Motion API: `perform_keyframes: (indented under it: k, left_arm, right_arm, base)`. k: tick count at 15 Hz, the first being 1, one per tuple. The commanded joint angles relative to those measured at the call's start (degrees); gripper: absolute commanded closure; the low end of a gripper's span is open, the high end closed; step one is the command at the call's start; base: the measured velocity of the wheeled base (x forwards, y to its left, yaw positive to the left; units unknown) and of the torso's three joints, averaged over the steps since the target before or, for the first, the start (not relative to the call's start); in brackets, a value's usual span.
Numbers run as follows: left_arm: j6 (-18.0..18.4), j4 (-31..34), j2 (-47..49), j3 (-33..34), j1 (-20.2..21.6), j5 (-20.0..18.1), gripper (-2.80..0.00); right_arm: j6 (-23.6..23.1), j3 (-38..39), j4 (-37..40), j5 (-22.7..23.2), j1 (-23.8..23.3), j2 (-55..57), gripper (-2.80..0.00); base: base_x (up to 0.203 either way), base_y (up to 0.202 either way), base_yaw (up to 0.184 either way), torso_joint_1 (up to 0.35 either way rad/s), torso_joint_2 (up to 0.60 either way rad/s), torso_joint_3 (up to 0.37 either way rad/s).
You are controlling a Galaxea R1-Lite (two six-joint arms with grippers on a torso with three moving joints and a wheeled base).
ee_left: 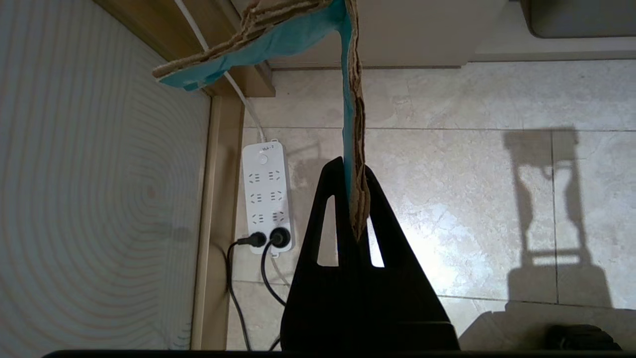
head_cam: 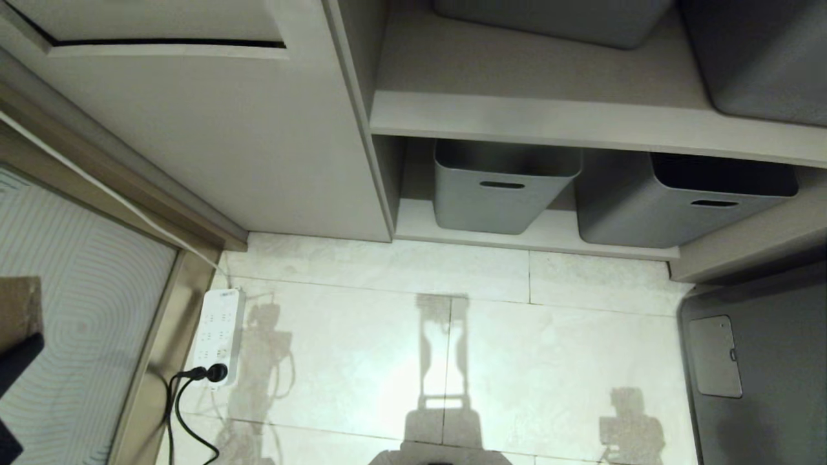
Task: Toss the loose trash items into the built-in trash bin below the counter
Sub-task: Put the garbage in the trash can
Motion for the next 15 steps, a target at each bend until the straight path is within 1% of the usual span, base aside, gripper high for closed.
perform_keyframes:
  k: [1,4,7,8,15]
  left_arm:
    - [0.1,1.0,-3.8,0.5,0.1,0.1,0.00]
    - [0.0,8.2,-10.3,-0.1,0.2,0.4,0.00]
    - [0.0,17.7,-16.7,-0.7,0.2,0.8,0.00]
    - [0.0,18.5,-16.9,-0.8,0.2,0.8,0.00]
    - [0.6,18.5,-15.6,0.4,0.0,0.0,0.00]
  right_arm:
    - [0.0,0.0,0.0,0.0,0.0,0.1,0.00]
    - [0.0,0.0,0.0,0.0,0.0,0.1,0.00]
    - [0.0,0.0,0.0,0.0,0.1,0.1,0.00]
    - [0.0,0.0,0.0,0.0,0.0,0.1,0.00]
    - [0.0,0.0,0.0,0.0,0.0,0.1,0.00]
  base:
    - [0.000,0.000,0.000,-0.001,0.01,0.212]
    - [0.000,0.000,0.000,0.004,0.00,0.198]
    - [0.000,0.000,0.000,0.003,0.00,0.205]
    - [0.000,0.000,0.000,0.001,0.00,0.204]
    - [0.000,0.000,0.000,0.002,0.00,0.205]
